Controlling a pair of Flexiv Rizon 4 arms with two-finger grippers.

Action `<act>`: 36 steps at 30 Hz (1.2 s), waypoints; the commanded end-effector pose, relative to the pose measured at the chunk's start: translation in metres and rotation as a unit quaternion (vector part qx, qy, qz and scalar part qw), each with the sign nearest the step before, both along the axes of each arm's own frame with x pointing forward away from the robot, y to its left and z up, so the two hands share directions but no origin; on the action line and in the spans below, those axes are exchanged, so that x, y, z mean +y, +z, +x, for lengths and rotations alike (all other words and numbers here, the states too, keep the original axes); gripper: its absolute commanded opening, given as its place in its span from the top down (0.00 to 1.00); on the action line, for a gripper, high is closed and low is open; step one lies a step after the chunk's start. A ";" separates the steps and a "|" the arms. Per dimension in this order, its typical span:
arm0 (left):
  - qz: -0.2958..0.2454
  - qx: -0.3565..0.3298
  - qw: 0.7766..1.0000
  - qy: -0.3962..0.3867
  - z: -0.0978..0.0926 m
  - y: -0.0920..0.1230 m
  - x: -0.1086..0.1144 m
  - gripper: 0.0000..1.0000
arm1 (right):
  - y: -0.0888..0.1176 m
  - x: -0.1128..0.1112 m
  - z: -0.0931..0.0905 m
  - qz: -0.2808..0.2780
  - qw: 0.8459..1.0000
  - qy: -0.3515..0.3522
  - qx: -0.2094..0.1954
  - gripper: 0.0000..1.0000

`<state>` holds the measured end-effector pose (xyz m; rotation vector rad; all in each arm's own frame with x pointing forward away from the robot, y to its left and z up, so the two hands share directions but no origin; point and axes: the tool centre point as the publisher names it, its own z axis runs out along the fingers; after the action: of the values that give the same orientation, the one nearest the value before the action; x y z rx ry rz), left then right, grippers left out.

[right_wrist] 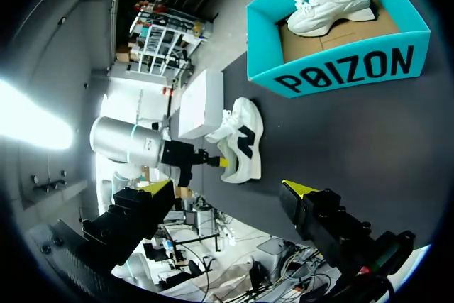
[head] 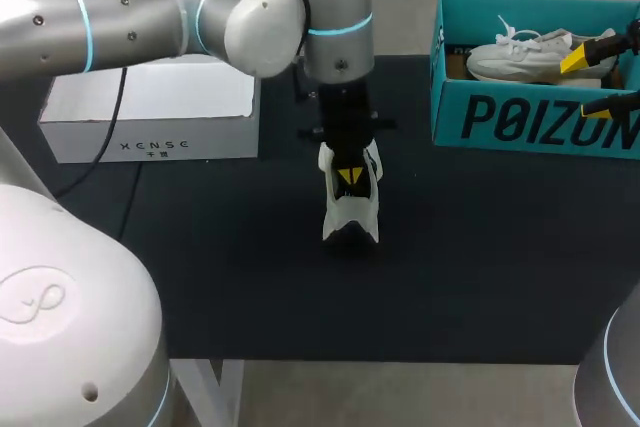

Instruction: Take the shoe out of the shoebox, open the shoe tongue, remove and reinsert the insole, then place the shoe into the shoebox

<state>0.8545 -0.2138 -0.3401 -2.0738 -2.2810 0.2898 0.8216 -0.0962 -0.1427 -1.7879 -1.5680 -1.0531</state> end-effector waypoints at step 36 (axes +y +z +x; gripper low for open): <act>0.008 0.035 0.999 -0.007 -0.008 -0.078 0.004 1.00 | 0.000 0.000 0.000 -0.001 1.000 -0.001 0.000 0.00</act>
<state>0.8512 -0.2066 -0.4123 -2.0554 -2.2079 0.3868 0.8216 -0.0962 -0.1427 -1.7880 -1.5678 -1.0530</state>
